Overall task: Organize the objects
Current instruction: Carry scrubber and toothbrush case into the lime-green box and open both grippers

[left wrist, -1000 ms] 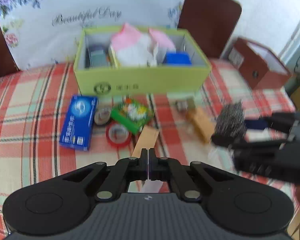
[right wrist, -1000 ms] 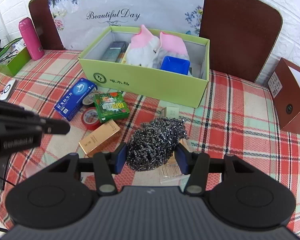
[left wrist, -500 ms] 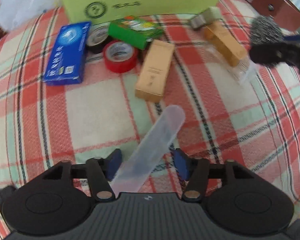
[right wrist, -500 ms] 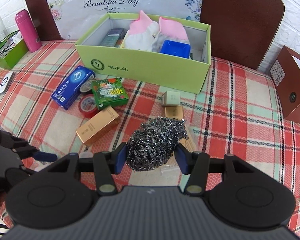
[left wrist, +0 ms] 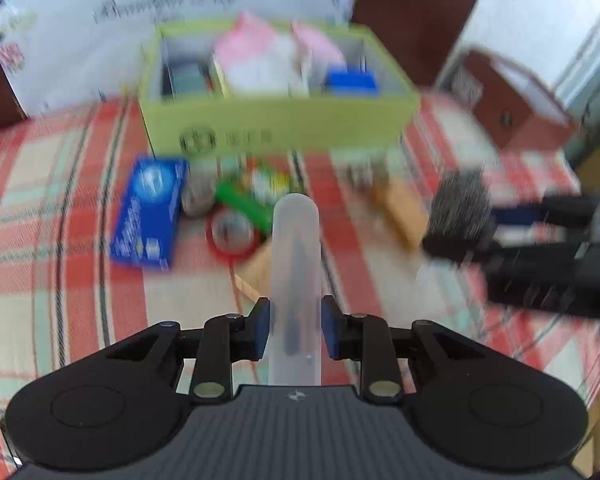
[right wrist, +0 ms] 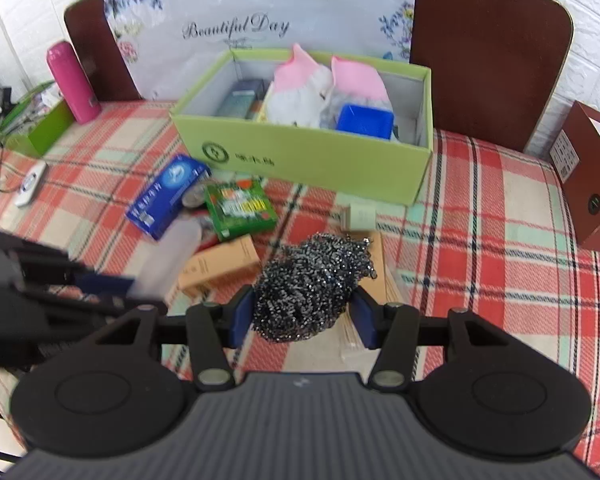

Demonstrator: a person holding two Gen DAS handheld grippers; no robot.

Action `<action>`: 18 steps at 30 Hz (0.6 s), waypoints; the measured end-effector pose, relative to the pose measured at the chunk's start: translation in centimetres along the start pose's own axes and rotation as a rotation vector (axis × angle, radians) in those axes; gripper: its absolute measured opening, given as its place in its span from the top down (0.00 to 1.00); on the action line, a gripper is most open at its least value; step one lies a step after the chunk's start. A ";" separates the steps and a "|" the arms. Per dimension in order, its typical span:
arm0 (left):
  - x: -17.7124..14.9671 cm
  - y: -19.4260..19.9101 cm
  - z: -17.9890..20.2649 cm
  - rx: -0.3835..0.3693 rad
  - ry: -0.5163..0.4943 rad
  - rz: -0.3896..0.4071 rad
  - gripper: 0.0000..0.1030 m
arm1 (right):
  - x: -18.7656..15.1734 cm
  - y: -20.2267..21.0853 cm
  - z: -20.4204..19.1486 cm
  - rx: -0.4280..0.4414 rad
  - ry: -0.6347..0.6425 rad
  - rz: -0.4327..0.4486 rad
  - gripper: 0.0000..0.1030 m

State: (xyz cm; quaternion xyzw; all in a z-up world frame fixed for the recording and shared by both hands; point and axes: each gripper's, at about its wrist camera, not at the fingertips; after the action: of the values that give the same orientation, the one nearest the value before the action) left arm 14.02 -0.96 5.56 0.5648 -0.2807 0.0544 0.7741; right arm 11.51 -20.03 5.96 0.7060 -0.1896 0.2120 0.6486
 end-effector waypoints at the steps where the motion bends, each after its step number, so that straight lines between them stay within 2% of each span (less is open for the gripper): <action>1: 0.8 0.5 -0.2 -0.003 0.012 0.020 0.73 | 0.4 0.2 0.1 0.005 -0.002 0.011 0.50; 8: 6.6 2.8 0.2 -0.010 0.068 0.159 0.73 | 5.0 1.0 0.8 0.019 0.010 0.123 0.51; 18: 15.0 1.7 -0.4 0.048 0.094 0.274 0.73 | 12.4 -1.1 1.9 0.014 0.066 0.244 0.50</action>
State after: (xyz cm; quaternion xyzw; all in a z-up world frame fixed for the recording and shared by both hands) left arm 26.05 -3.46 14.37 0.5362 -0.3174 0.1924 0.7581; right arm 22.67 -21.78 11.66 0.6750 -0.2508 0.3138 0.6189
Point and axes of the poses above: each gripper's, at about its wrist camera, not at the fingertips, and y roughly against the way its jaws point, z to its right, x to its top, and after that the axes turned 2 degrees about y, right-handed
